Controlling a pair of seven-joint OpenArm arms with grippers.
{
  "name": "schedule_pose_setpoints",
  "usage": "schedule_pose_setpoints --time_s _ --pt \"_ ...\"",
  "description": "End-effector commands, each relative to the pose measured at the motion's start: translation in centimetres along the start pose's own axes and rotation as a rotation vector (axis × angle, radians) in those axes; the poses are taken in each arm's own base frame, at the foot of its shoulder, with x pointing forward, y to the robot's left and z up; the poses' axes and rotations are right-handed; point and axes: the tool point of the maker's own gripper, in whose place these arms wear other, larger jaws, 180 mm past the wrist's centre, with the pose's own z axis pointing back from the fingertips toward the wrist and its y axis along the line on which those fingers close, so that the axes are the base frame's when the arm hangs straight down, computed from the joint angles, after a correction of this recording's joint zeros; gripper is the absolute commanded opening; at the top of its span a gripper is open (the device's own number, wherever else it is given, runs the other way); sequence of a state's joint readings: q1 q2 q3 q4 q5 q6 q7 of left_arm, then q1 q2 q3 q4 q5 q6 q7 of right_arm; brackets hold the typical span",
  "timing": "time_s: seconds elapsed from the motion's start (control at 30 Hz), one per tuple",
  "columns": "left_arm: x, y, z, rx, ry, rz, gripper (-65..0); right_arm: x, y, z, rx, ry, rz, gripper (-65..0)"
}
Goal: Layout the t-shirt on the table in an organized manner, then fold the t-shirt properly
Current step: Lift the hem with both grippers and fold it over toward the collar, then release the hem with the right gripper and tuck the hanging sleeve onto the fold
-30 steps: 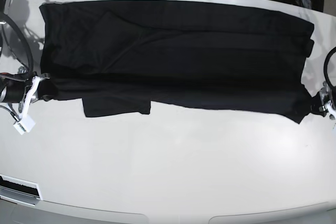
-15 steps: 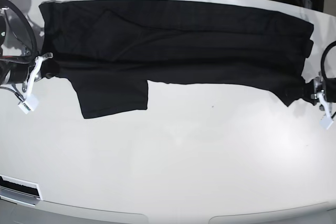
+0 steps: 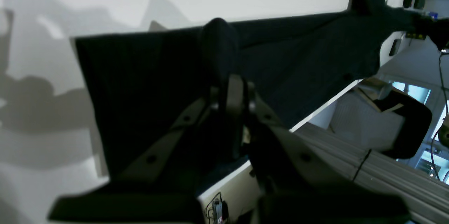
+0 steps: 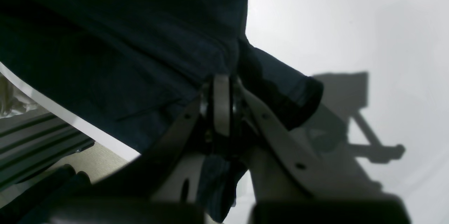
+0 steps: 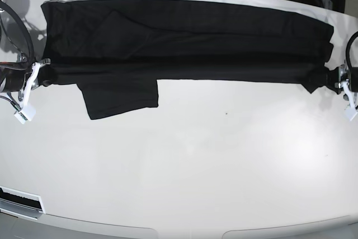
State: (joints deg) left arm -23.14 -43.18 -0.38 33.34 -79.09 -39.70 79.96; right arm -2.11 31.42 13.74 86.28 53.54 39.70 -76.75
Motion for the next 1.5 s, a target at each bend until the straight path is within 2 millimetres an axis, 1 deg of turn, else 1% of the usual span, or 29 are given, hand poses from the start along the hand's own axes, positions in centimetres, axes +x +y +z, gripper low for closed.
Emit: schedule_pose_setpoints --time_s 0.0,0.1,0.13,0.2,0.3,0.33,0.37,0.4,0.43,0.47,0.5,0.53,0.57,0.63,0.7,0.77,0.83,0.93,0.97,1.07,1.13,1.23,1.33,1.47 --pt "1.2 0.1 1.7 0.017 -0.035 -0.021 -65.0 0.9 -0.8 1.2 -0.031 -0.022 0.027 -65.0" --pt "0.0 0.7 1.7 0.026 -0.013 -0.005 -65.0 0.1 -0.7 0.9 -0.027 -0.006 0.02 -65.0" --pt "-0.6 0.9 1.6 0.03 -0.002 0.002 -65.0 -0.4 -0.8 0.8 -0.034 0.009 0.017 -65.0" --pt "-1.3 1.3 1.3 0.032 0.006 0.015 -65.0 -0.6 -1.1 0.8 -0.051 0.016 0.018 -65.0" --pt "-0.6 1.8 1.2 0.054 -0.052 0.016 -65.0 0.0 -1.3 0.8 -0.062 -0.015 0.021 -65.0" --pt "-0.4 2.0 1.3 0.067 -0.062 0.012 -65.0 0.1 -1.3 0.8 -0.062 -0.023 0.022 -60.7" --pt "-0.3 2.1 1.3 0.069 -0.072 0.011 -65.0 0.1 -1.3 0.8 -0.062 -0.022 0.022 -52.8" --pt "-0.2 2.1 1.4 0.071 -0.076 0.011 -60.3 0.1 -1.3 0.8 -0.062 -0.022 0.022 -43.9" --pt "-0.2 2.2 1.6 0.074 -0.077 0.011 -52.3 0.1 -1.3 0.8 -0.062 -0.023 0.022 -35.0" --pt "-0.2 2.2 1.7 0.076 -0.077 0.011 -43.9 0.3 -1.4 0.9 -0.064 -0.027 0.024 -28.0" --pt "-0.1 2.2 1.7 0.077 -0.079 0.011 -36.7 0.8 -1.5 1.0 -0.068 -0.036 0.028 -23.5" --pt "0.0 2.2 1.7 0.076 -0.086 0.01 -31.3 1.3 -1.7 1.2 -0.073 -0.047 0.033 -21.8" --pt "0.1 2.2 1.7 0.075 -0.092 0.01 -28.3 2.0 -1.9 1.5 -0.081 -0.063 0.023 -21.7" --pt "0.3 2.1 1.6 0.073 -0.097 0.009 -27.7 3.7 -2.4 2.1 -0.099 -0.102 -0.005 -21.7" --pt "0.4 2.1 1.6 0.074 -0.104 0.009 -27.7 5.6 -2.3 2.6 -0.088 -0.163 -0.031 -21.7" --pt "0.4 2.1 1.6 0.074 -0.105 0.009 -27.7 6.9 -2.1 2.6 -0.08 -0.234 -0.069 -21.7" --pt "0.5 2.1 1.6 0.073 -0.11 0.008 -27.7 7.6 -2.1 1.9 -0.094 -0.286 -0.099 -21.7" --pt "0.9 2.1 1.7 0.073 -0.133 0.007 -27.7 8.3 -2.3 0.2 -0.124 -0.349 -0.181 -21.7" --pt "1.0 2.1 1.7 0.073 -0.137 0.007 -27.7 8.2 -2.4 -0.6 -0.128 -0.36 -0.204 -21.7" --pt "1.0 2.1 1.6 0.071 -0.137 0.007 -27.7 7.5 -2.8 -3.2 -0.13 -0.35 -0.276 -21.7" --pt "1.0 2.1 1.6 0.071 -0.137 0.007 -27.7 6.9 -2.7 -5.3 -0.098 -0.317 -0.319 -21.7" --pt "1.0 2.1 1.6 0.071 -0.137 0.008 -27.7 6.4 -2.1 -8.3 -0.026 -0.293 -0.414 -21.7" --pt "1.0 2.1 1.6 0.07 -0.138 0.007 -27.7 6.6 -1.2 -10.6 0.056 -0.277 -0.459 -21.7" --pt "1.0 2.1 1.6 0.071 -0.138 0.008 -27.7 7.6 0.2 -11.9 0.133 -0.279 -0.454 -21.8"
